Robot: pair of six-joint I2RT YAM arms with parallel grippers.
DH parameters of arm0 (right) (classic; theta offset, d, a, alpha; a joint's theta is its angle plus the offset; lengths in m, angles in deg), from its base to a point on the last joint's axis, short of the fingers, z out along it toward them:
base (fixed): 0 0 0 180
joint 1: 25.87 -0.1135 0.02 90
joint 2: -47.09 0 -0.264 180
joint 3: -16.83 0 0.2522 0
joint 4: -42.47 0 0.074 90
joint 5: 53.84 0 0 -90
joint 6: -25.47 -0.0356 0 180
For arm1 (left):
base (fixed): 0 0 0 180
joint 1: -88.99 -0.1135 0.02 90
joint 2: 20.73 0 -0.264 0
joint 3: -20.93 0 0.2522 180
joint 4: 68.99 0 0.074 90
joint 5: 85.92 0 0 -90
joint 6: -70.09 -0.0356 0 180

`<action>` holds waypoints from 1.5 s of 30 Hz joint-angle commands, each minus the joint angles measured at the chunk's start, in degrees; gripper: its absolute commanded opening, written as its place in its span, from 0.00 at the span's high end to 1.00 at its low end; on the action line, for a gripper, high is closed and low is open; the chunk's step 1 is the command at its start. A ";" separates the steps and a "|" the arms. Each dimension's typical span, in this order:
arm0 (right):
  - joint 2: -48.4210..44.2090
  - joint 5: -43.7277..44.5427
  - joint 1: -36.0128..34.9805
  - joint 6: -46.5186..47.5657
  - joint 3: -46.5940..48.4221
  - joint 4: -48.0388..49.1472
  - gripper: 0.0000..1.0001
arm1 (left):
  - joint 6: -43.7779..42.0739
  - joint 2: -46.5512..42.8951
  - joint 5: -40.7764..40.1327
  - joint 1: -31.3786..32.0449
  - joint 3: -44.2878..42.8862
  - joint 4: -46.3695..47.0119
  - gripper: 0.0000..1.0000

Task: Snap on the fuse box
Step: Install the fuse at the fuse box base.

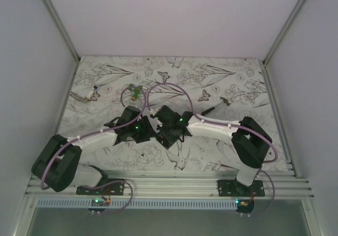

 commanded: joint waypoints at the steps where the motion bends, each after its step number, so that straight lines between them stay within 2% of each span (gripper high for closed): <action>1: -0.17 -0.30 0.54 -0.52 0.13 1.35 0.88 | 0.31 1.33 0.91 0.88 -1.60 1.46 0.49; 5: 0.63 -0.95 0.54 -0.36 0.30 1.35 0.97 | 0.47 2.26 0.90 1.01 -1.78 1.89 0.51; 9: 1.43 -1.62 0.54 -0.27 0.52 1.11 1.00 | 0.83 3.44 1.24 1.35 -1.95 2.76 0.55; 21: 4.91 -3.59 0.45 0.32 2.34 -0.30 1.00 | 2.19 7.29 2.42 2.97 -2.13 5.41 0.85; 27: 7.38 -2.98 0.28 0.36 3.55 -0.57 1.00 | 3.04 8.81 2.93 3.86 -2.31 6.48 0.94; 36: 9.78 5.80 0.84 -2.42 2.05 -2.78 1.00 | 5.06 6.60 0.71 4.60 0.02 7.25 0.95; 40: 9.55 2.92 0.98 -2.09 1.94 -1.15 1.00 | 6.47 5.70 -0.15 4.68 1.54 7.23 0.95; 45: 2.59 -0.64 0.89 -1.24 0.19 2.97 1.00 | 7.71 3.07 -2.66 4.61 3.34 7.20 0.91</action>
